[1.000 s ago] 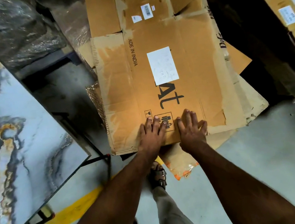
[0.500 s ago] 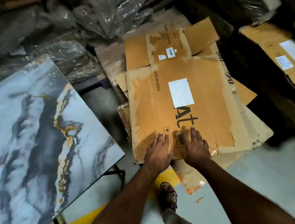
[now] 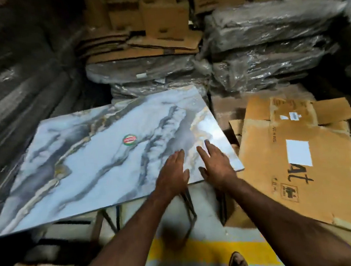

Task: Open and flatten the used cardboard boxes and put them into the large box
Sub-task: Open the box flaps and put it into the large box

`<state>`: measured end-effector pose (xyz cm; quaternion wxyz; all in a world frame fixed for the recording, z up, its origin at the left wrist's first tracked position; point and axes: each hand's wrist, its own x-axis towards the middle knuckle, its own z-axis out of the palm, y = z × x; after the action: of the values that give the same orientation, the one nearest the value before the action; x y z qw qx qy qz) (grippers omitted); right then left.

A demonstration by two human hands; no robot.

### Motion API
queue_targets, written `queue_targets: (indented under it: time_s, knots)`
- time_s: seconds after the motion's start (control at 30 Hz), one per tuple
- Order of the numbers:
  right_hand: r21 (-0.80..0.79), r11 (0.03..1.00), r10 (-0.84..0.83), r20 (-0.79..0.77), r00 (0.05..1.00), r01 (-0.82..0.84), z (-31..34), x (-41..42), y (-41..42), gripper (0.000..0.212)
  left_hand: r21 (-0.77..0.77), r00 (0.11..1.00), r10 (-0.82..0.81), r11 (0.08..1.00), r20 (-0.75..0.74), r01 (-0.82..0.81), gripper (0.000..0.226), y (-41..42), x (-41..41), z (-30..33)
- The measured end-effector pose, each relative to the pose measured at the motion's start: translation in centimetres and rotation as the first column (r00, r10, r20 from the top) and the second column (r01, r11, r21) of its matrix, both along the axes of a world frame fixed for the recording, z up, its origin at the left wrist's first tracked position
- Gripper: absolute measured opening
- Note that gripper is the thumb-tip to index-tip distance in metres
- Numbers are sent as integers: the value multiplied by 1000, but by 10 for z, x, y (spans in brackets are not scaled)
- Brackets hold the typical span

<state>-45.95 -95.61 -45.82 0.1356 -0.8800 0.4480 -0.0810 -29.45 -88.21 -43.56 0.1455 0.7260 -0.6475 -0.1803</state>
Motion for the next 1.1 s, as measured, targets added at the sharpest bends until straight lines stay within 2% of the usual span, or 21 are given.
queue_targets:
  time_s: [0.13, 0.23, 0.43, 0.57, 0.8, 0.97, 1.03, 1.1]
  knots:
    - [16, 979, 203, 65, 977, -205, 14, 99, 57, 64, -35, 978, 209, 977, 15, -209, 64, 90, 87, 10]
    - [2, 922, 385, 108, 917, -387, 20, 168, 107, 63, -37, 931, 364, 931, 0, -364, 61, 162, 141, 11]
    - [135, 732, 660, 101, 744, -668, 13, 277, 196, 52, 104, 764, 644, 762, -33, -639, 48, 293, 212, 5]
    - [161, 554, 815, 94, 572, -817, -3, 327, 236, 46, 184, 633, 772, 631, -55, -753, 45, 360, 233, -16]
    - [302, 297, 938, 85, 336, -906, -47, 413, 325, 49, 363, 360, 933, 340, -13, -868, 46, 469, 243, -47]
    - [440, 160, 980, 35, 195, -883, -64, 423, 402, 58, 415, 214, 973, 161, 85, -896, 46, 552, 250, -65]
    - [478, 121, 989, 15, 146, -870, -75, 431, 432, 59, 442, 164, 980, 100, 109, -891, 45, 588, 258, -79]
    - [506, 133, 988, -5, 151, -852, -87, 438, 460, 59, 470, 129, 986, 64, 108, -880, 45, 623, 269, -94]
